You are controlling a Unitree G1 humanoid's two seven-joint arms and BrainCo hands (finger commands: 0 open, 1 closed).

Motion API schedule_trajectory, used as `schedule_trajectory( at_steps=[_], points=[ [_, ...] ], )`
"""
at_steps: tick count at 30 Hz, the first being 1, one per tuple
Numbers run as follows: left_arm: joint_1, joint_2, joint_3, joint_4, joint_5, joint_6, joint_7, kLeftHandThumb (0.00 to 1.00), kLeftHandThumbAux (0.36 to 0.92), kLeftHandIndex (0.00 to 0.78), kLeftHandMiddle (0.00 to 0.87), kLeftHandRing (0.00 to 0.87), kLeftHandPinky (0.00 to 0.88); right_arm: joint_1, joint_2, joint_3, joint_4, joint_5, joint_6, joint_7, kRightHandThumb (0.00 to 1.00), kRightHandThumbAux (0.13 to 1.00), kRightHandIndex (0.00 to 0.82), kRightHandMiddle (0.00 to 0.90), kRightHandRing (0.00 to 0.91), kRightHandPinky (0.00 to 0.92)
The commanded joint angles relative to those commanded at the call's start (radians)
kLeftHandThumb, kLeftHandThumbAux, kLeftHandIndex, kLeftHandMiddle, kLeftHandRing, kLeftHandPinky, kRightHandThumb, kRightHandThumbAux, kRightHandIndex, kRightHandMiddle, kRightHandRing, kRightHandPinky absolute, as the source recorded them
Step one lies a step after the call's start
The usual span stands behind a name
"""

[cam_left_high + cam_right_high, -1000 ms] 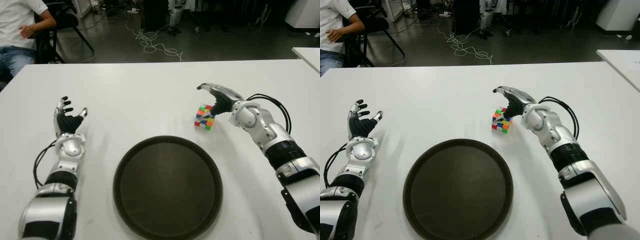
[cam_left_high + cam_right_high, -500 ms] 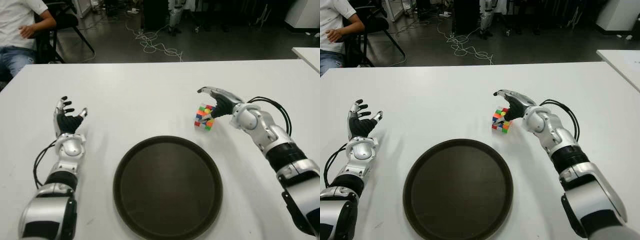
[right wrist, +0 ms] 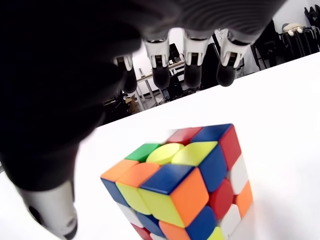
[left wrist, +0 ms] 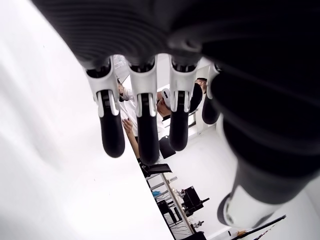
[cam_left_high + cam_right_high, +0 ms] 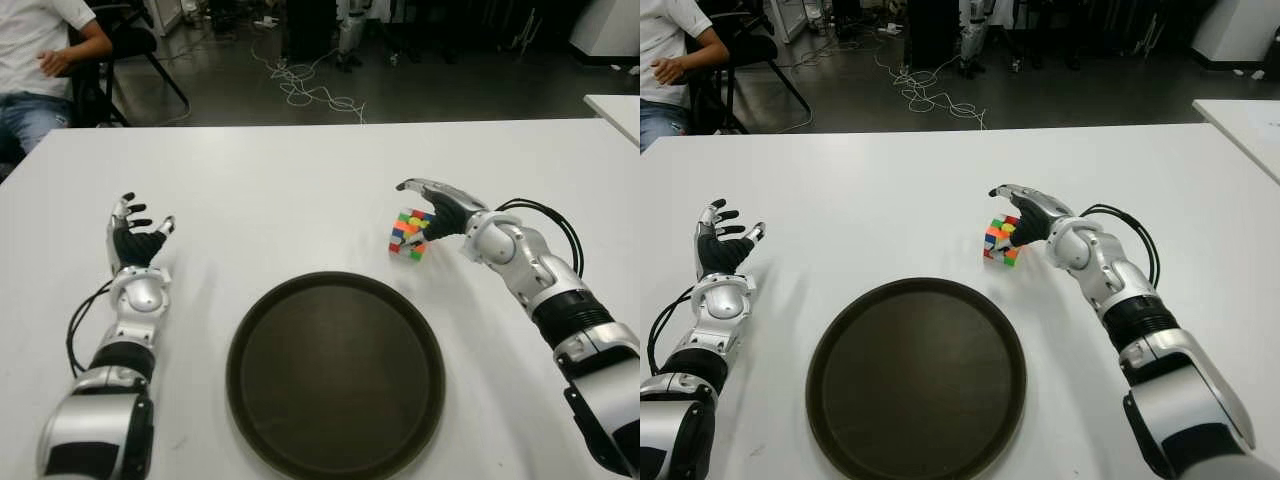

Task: Pick up the Rubik's Cube and put it in the plate

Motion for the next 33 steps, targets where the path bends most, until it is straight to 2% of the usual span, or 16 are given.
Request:
schedule_trajectory(
  at_steps=[5, 16, 23, 33],
  points=[
    [0.001, 0.002, -0.002, 0.000, 0.006, -0.001, 0.006, 0.088, 0.765, 0.154, 0.230, 0.270, 0.331, 0.003, -0.001, 0.000, -0.001, 0.001, -0.008, -0.002, 0.000, 0.770, 0.027, 0.047, 0.045, 0.021],
    [0.003, 0.001, -0.002, 0.000, 0.008, -0.001, 0.009, 0.101, 0.765, 0.157, 0.209, 0.232, 0.285, -0.009, -0.007, 0.018, 0.011, -0.012, -0.007, 0.025, 0.000, 0.806, 0.023, 0.039, 0.033, 0.008],
    [0.003, 0.002, 0.000, 0.001, 0.006, -0.009, 0.006, 0.101, 0.773, 0.165, 0.240, 0.276, 0.339, -0.016, -0.003, 0.023, 0.020, -0.018, -0.008, 0.021, 0.000, 0.782, 0.030, 0.046, 0.038, 0.013],
    [0.003, 0.003, -0.006, -0.001, 0.014, -0.004, 0.010, 0.083, 0.772, 0.160, 0.247, 0.278, 0.318, -0.021, 0.010, 0.017, 0.032, -0.009, 0.002, 0.021, 0.000, 0.779, 0.030, 0.046, 0.035, 0.002]
  ],
)
